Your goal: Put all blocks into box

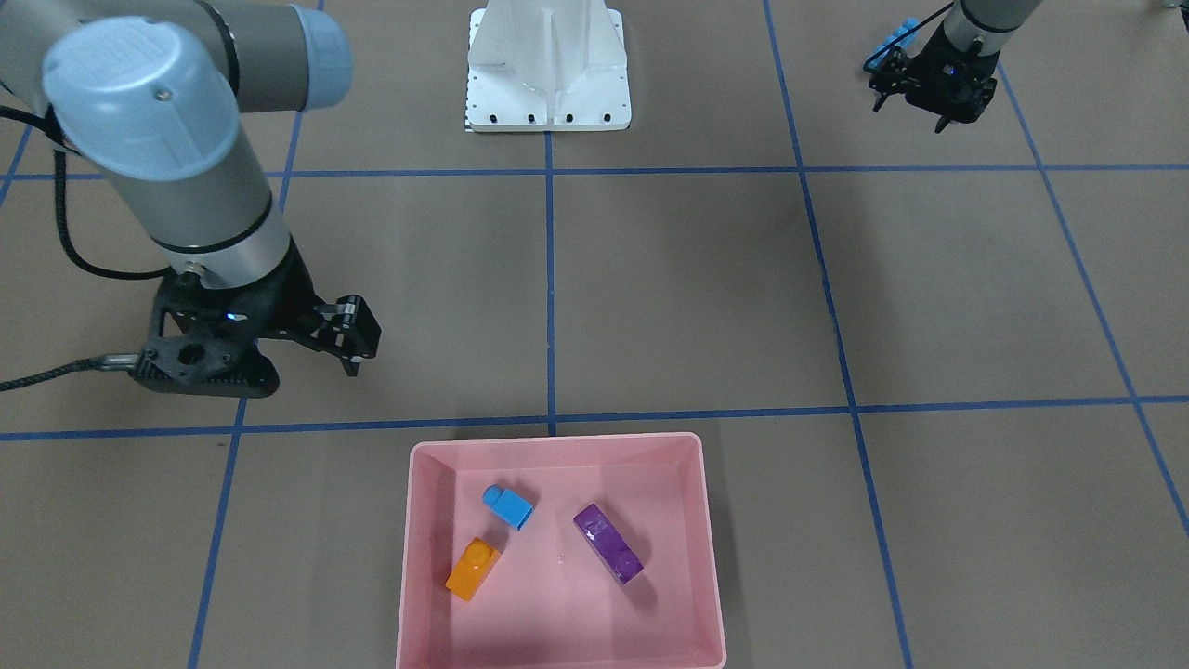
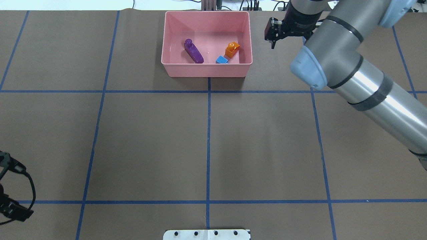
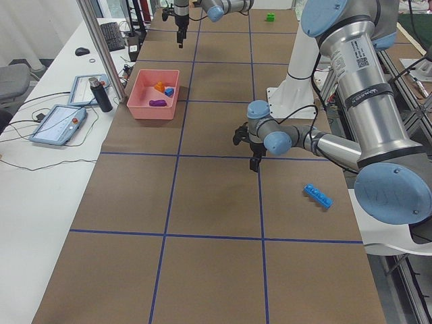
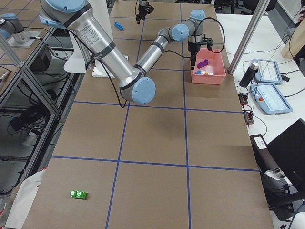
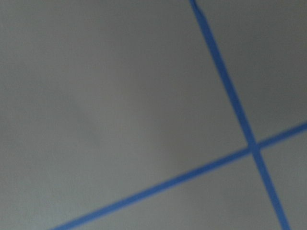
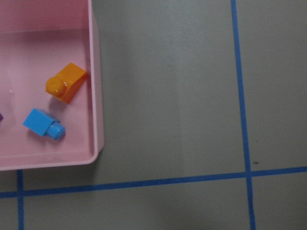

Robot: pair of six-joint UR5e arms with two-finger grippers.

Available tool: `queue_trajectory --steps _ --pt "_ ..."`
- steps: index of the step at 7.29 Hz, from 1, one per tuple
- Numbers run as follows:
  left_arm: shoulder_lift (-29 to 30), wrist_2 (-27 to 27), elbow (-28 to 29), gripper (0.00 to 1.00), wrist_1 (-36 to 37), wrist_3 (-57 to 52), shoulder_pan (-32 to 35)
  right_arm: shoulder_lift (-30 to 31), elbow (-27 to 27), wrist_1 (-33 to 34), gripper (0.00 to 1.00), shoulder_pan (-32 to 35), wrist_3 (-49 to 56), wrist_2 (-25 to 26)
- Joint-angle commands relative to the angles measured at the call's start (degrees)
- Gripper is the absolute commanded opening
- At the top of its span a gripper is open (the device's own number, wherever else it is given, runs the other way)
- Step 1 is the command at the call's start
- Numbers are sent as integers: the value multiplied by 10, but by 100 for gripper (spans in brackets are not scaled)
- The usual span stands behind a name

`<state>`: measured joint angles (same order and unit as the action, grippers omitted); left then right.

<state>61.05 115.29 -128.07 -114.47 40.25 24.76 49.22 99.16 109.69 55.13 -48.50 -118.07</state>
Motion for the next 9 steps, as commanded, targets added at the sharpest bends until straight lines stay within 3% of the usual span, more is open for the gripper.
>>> queue_trajectory --steps 1,3,5,9 --pt "-47 -21 -3 100 -4 6 -107 96 86 14 100 25 73 -4" --pt "-58 -23 0 100 -5 54 -196 104 87 14 100 27 77 -3" --pt "-53 -85 7 100 -6 151 -321 103 87 14 100 26 77 -3" --pt "-47 -86 49 100 -6 139 -336 102 80 10 100 24 77 -1"
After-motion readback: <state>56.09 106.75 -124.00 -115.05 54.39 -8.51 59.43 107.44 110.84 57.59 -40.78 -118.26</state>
